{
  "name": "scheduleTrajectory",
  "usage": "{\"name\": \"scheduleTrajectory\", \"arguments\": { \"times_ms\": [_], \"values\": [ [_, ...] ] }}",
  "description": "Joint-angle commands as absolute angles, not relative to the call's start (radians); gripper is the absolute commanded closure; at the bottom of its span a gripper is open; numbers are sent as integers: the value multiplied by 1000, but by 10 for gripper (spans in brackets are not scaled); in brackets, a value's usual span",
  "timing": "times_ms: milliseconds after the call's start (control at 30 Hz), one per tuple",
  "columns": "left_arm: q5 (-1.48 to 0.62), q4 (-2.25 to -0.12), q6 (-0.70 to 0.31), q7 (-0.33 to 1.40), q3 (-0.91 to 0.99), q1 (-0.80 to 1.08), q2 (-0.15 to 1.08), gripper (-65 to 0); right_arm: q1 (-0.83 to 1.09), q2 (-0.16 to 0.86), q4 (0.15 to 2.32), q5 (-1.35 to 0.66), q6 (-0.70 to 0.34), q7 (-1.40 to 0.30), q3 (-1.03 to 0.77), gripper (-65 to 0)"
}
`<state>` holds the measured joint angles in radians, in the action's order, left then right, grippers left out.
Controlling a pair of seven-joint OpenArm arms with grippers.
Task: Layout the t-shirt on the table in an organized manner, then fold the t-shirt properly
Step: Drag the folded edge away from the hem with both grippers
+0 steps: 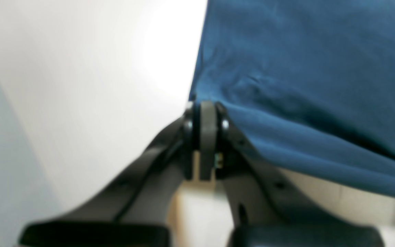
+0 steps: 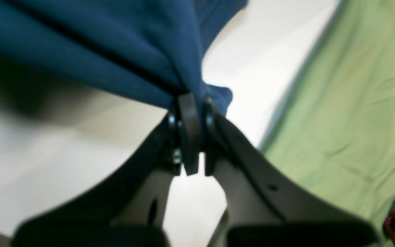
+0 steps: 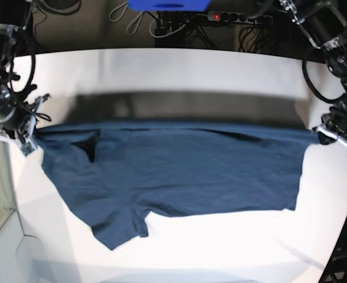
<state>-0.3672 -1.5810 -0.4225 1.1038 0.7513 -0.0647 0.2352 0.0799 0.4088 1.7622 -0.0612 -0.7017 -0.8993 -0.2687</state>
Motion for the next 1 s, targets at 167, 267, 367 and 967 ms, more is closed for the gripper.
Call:
{"name": "scheduleTrajectory", "arguments": {
  "times_ms": [167,267,367,967],
  "values": [
    [-369,-1596,-420,1095,754,-125,259,-2,15,449,1781,-56,-698,-952,-246,0],
    [-369,-1606,-424,1144,760,-125,260,-2,22,449,1782,-56,-698,-958,-246,0],
    [-369,-1607,-426,1156,760,-117,262,-2,50,449,1784,-58,-698,-952,-246,0],
    [-372,-1610,-426,1150,866,-48,257,-2,79,381,1856,-58,-698,-949,-291,0]
  ]
}}
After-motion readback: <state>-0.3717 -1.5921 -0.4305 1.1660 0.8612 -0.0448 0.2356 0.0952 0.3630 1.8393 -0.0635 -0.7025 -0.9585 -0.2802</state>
